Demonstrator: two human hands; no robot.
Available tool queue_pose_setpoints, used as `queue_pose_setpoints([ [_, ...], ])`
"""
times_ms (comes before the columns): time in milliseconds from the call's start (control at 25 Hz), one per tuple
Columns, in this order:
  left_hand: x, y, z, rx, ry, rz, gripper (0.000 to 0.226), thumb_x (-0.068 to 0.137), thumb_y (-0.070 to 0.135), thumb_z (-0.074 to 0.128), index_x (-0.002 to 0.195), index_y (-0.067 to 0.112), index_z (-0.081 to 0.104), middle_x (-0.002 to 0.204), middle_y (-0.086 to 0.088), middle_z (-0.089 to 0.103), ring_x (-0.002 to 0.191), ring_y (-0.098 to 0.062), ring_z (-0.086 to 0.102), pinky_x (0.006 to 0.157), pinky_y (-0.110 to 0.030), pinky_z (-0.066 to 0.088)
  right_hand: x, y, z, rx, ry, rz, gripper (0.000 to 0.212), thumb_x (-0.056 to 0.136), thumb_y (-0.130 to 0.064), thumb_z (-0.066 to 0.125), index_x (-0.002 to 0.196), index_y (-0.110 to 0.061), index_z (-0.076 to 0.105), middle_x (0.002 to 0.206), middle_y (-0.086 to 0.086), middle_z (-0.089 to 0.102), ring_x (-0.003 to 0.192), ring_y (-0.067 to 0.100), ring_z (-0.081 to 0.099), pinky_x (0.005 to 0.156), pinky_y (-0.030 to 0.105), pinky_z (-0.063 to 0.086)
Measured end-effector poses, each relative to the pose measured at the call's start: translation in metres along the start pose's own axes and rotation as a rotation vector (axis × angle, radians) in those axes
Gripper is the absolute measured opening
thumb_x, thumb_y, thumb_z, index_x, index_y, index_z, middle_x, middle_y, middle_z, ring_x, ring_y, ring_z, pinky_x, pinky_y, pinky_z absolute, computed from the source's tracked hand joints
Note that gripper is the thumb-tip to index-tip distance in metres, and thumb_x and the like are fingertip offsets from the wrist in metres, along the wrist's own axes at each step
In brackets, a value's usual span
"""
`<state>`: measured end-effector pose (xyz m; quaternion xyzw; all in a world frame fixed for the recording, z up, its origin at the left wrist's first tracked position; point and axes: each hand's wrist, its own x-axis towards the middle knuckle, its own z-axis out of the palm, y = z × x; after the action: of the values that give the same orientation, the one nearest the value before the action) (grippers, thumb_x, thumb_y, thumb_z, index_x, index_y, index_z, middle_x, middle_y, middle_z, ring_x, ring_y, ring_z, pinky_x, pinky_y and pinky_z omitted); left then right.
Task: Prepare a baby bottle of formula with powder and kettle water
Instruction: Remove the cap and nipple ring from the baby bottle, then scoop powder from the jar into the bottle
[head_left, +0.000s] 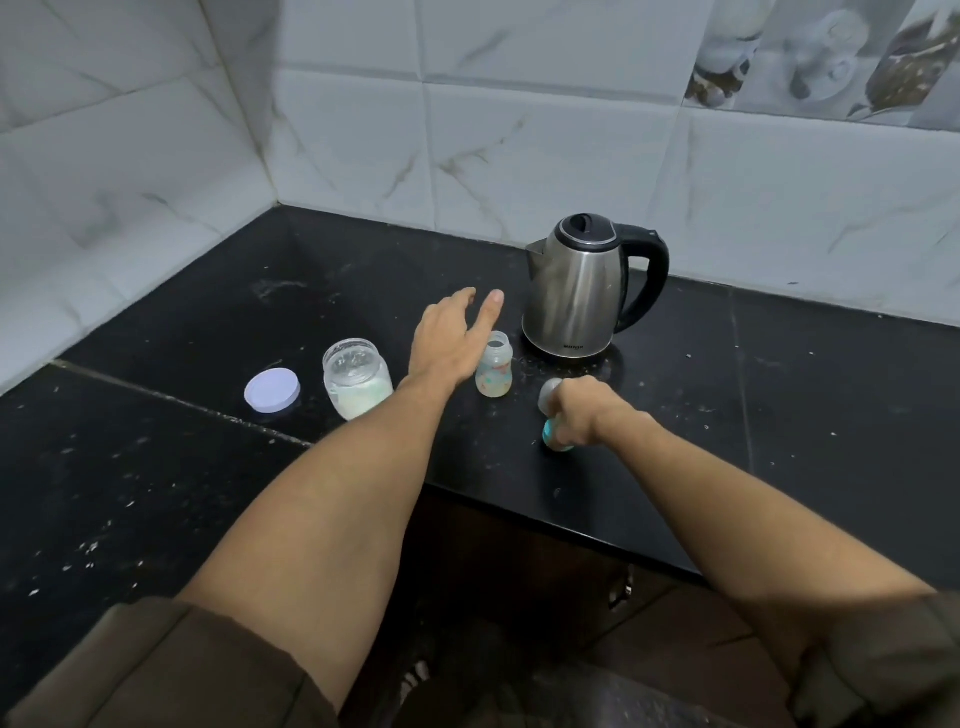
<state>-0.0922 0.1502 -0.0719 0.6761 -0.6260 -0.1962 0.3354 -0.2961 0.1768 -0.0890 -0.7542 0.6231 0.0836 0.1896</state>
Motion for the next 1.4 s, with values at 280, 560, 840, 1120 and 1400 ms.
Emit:
queue_pose_setpoints([
  [280,-0.015,-0.010,-0.003,0.104,0.139,0.019,0.066,0.106,0.063,0.029,0.143,0.018,0.060,0.138,-0.004,0.066,0.132,-0.027,0.054,0.104,-0.046,0.049,0.006,-0.003,0.029,-0.072,-0.032,-0.022,0.039,0.085,-0.031,0.075,0.119,-0.014,0.067,0.118,0.010,0.064,0.105,0.031,0.065,0.086,0.037,0.057],
  [560,-0.010,-0.010,-0.040,0.141,0.293,0.054,0.048,0.108,0.040,0.043,0.144,0.013,0.058,0.136,-0.005,0.067,0.131,-0.027,0.051,0.102,-0.041,0.046,0.005,-0.029,-0.022,-0.207,0.180,-0.133,0.047,0.084,-0.063,0.069,0.100,-0.019,0.068,0.103,0.001,0.068,0.095,0.026,0.066,0.073,0.035,0.049],
  [840,-0.009,-0.077,-0.111,0.083,0.289,-0.013,0.049,0.105,0.059,0.027,0.102,0.029,0.065,0.097,0.002,0.069,0.108,-0.034,0.063,0.083,-0.045,0.047,0.033,-0.139,-0.076,0.128,0.334,-0.428,0.016,0.094,-0.028,0.058,0.098,-0.028,0.073,0.099,-0.005,0.072,0.096,0.025,0.066,0.083,0.040,0.057],
  [1120,-0.030,-0.146,-0.140,0.142,-0.110,-0.204,0.132,0.052,0.094,0.068,0.160,0.027,0.035,0.146,0.013,0.058,0.138,-0.013,0.046,0.116,-0.042,0.041,0.076,-0.220,-0.056,-0.012,0.211,-0.576,0.024,0.087,-0.015,0.054,0.092,-0.031,0.072,0.101,-0.005,0.072,0.093,0.023,0.066,0.076,0.037,0.056],
  [1400,-0.023,-0.180,-0.121,0.154,-0.293,-0.216,0.131,0.037,0.068,0.096,0.151,0.032,0.043,0.142,0.019,0.060,0.132,-0.009,0.054,0.110,-0.034,0.047,0.104,-0.235,-0.033,-0.271,0.170,-0.700,0.022,0.092,-0.026,0.054,0.095,-0.036,0.074,0.093,-0.003,0.066,0.103,0.025,0.061,0.077,0.035,0.048],
])
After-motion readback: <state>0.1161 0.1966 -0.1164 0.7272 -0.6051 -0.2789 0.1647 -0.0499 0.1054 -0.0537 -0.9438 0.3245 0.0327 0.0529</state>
